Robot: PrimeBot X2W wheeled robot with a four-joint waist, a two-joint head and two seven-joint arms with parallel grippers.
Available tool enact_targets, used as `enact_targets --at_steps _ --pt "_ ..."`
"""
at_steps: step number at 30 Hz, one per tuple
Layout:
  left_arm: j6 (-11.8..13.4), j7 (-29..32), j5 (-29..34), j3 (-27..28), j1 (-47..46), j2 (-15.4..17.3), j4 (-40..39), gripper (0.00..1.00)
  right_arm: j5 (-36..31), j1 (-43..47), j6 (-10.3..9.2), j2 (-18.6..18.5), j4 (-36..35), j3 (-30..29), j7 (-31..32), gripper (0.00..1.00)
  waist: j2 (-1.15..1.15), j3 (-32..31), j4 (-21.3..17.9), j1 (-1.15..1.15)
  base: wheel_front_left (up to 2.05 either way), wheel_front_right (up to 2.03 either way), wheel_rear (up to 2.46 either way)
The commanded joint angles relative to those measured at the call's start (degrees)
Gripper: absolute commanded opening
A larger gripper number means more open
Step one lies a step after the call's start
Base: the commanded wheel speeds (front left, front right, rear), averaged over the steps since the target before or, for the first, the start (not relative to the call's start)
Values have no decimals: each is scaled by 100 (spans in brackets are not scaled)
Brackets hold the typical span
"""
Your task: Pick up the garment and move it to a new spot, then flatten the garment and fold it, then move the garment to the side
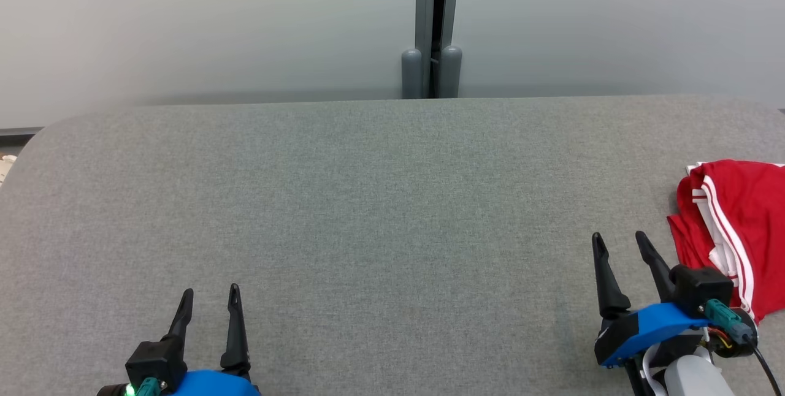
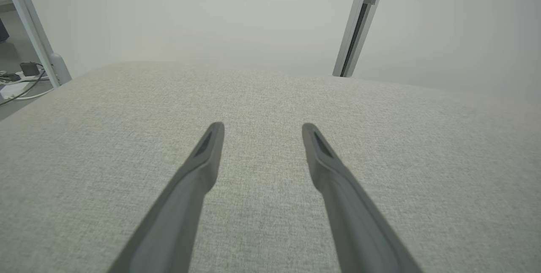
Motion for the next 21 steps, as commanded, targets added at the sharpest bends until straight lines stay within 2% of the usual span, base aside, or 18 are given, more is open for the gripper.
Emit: enact_targets --at_steps 1,16,17,21 --pt "-8 -1 12 16 63 -1 -7 100 37 128 -1 -18 -10 22 -24 100 0 -73 -11 0 0 0 0" --pt "-144 -1 -285 -4 291 -1 31 100 63 387 -1 -18 -5 92 -25 100 0 -274 36 0 0 0 0" --pt "-150 0 -299 17 253 0 35 0 84 322 0 -1 11 93 0 0 0 -277 38 0 0 0 0" --pt "-154 51 -361 44 283 -8 203 0 142 389 0 25 180 67 61 0 0 -281 43 0 0 0 0"
